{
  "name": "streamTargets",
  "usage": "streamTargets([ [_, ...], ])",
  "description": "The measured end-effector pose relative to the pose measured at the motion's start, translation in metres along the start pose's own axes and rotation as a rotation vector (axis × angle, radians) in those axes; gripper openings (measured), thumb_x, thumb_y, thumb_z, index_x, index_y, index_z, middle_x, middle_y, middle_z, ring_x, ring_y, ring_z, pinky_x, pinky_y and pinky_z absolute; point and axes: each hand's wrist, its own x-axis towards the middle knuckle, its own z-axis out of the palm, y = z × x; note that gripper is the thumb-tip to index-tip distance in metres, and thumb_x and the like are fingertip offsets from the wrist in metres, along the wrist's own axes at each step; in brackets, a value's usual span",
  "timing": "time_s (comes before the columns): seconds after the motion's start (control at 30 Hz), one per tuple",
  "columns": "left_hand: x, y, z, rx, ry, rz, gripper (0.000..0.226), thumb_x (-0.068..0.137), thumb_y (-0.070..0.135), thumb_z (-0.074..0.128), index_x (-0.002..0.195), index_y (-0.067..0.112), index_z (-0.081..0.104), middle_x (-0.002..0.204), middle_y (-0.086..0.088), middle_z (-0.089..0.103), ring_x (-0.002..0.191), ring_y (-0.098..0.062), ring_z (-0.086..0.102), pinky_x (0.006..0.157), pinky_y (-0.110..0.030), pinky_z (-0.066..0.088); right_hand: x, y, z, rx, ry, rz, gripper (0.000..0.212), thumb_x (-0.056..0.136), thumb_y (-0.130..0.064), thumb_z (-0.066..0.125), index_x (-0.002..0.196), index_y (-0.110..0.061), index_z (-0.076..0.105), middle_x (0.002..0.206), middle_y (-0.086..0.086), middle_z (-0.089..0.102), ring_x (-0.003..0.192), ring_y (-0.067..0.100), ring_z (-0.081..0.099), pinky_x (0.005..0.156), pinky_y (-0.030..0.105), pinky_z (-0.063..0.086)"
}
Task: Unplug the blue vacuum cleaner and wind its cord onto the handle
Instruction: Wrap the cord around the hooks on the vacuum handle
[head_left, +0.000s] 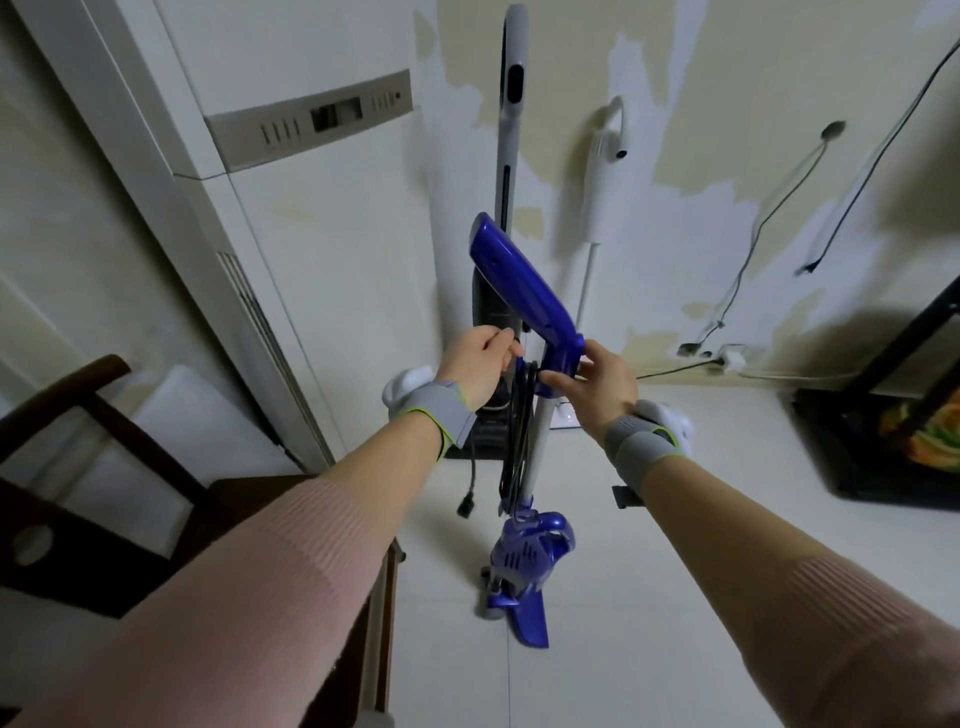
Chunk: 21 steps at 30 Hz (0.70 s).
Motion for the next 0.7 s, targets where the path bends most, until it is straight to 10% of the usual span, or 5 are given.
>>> streamTargets([
  [0.33,-0.008,0.003,0.016,0.118,0.196,0.019,0.027,0.097,0.017,0.04,0.078,0.012,0.059,0.071,-0.002,0.06,0.077,-0.025,0.052,0.069,-0.026,0.039,0.003,-0.003,-0.002,-0.053,-0.005,-0.007,0.039,0.073,-0.023,0.078,0.109,-0.015,0.064,0.086,0.003,0.067,0.073,0.015,0.06,0.053,0.008,0.038],
  [0.57,-0.013,0.008,0.012,0.318,0.192,0.109,0.023,0.095,0.009,0.039,0.08,0.014,0.055,0.065,0.008,0.049,0.057,-0.008,0.044,0.049,-0.008,0.035,0.006,-0.008,0.013,-0.109,0.007,-0.024,0.041,0.069,-0.029,0.08,0.106,-0.018,0.066,0.094,0.007,0.072,0.08,0.017,0.062,0.071,0.024,0.045],
  [0.7,-0.023,-0.014,0.005,0.295,0.225,0.195,0.024,0.095,0.016,0.044,0.076,0.014,0.059,0.064,0.001,0.054,0.069,-0.024,0.055,0.064,-0.028,0.04,0.005,-0.01,0.017,-0.142,-0.004,-0.039,0.041,0.069,-0.032,0.08,0.104,-0.018,0.066,0.095,0.008,0.071,0.085,0.023,0.066,0.074,0.028,0.049],
])
